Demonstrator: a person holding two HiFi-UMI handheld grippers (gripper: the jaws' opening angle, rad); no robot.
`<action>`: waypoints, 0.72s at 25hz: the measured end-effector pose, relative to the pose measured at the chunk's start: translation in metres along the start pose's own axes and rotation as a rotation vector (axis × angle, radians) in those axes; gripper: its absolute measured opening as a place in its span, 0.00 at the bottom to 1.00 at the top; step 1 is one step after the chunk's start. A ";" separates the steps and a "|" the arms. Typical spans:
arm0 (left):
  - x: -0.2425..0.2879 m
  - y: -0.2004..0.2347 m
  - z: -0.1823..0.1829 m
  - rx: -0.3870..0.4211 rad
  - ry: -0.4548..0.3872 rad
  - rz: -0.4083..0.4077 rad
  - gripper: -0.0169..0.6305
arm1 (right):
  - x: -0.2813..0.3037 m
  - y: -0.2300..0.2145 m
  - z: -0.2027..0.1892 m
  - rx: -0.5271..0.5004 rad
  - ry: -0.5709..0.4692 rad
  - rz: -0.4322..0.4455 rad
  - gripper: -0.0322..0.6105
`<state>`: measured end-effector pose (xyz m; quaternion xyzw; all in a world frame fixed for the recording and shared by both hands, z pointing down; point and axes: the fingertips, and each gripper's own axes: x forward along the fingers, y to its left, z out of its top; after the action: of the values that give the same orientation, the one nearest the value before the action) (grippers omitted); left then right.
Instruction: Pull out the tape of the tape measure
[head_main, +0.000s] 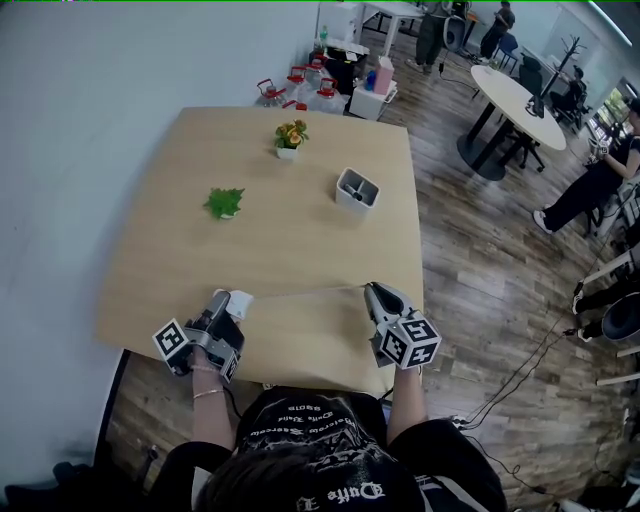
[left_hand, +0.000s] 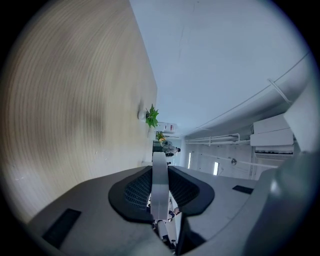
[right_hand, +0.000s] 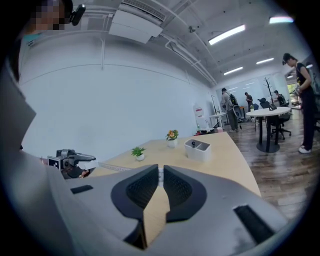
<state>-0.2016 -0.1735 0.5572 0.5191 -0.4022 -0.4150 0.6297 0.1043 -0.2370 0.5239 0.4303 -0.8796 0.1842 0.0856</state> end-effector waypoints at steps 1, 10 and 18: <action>0.000 0.000 0.000 -0.002 0.000 -0.001 0.17 | 0.000 0.001 -0.001 0.000 0.001 -0.001 0.11; 0.001 0.006 -0.003 -0.018 0.003 0.018 0.17 | 0.000 -0.004 -0.004 -0.005 0.009 -0.020 0.11; 0.006 0.016 -0.006 -0.040 0.004 0.017 0.17 | 0.003 -0.012 -0.008 0.017 0.021 -0.013 0.11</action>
<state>-0.1919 -0.1752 0.5726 0.5038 -0.3970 -0.4165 0.6443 0.1117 -0.2421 0.5351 0.4349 -0.8741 0.1958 0.0922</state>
